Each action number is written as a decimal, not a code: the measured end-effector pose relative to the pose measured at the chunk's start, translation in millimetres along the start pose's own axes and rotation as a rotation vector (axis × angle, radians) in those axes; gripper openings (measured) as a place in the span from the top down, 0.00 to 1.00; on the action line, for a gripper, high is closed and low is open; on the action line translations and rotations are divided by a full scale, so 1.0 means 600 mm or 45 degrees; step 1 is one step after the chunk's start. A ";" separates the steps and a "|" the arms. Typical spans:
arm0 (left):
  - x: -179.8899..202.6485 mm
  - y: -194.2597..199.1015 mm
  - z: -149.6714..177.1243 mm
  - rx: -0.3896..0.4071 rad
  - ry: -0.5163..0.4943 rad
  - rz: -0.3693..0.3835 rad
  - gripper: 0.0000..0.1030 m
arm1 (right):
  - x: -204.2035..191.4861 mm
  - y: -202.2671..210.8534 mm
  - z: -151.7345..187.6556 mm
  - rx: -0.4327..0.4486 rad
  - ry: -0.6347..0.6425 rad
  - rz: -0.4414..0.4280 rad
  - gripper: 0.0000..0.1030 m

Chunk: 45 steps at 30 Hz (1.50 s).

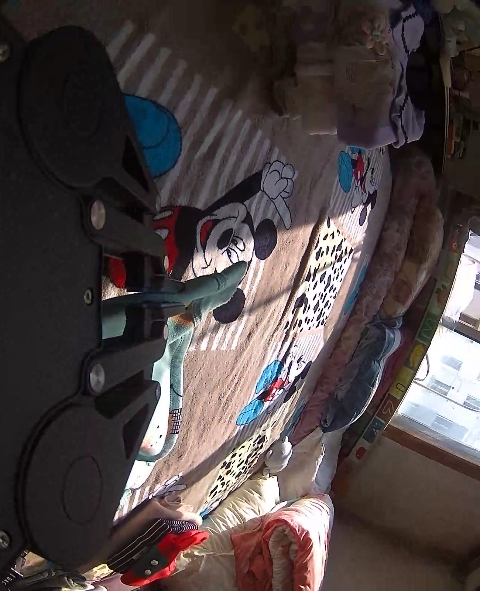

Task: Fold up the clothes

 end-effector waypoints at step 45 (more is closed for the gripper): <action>-0.180 0.102 0.297 0.152 0.532 0.071 0.50 | 0.033 -0.017 -0.014 -0.068 -0.193 0.145 0.90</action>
Point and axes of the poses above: each gripper's, at about its wrist camera, not at the fingertips, and y roughly against the way its jaws point, x to its right, z to its underside, the point moved 7 cm from there along -y, roughly the way its jaws point, and after that the axes turned 15 degrees about -x, right-handed, at the moved point
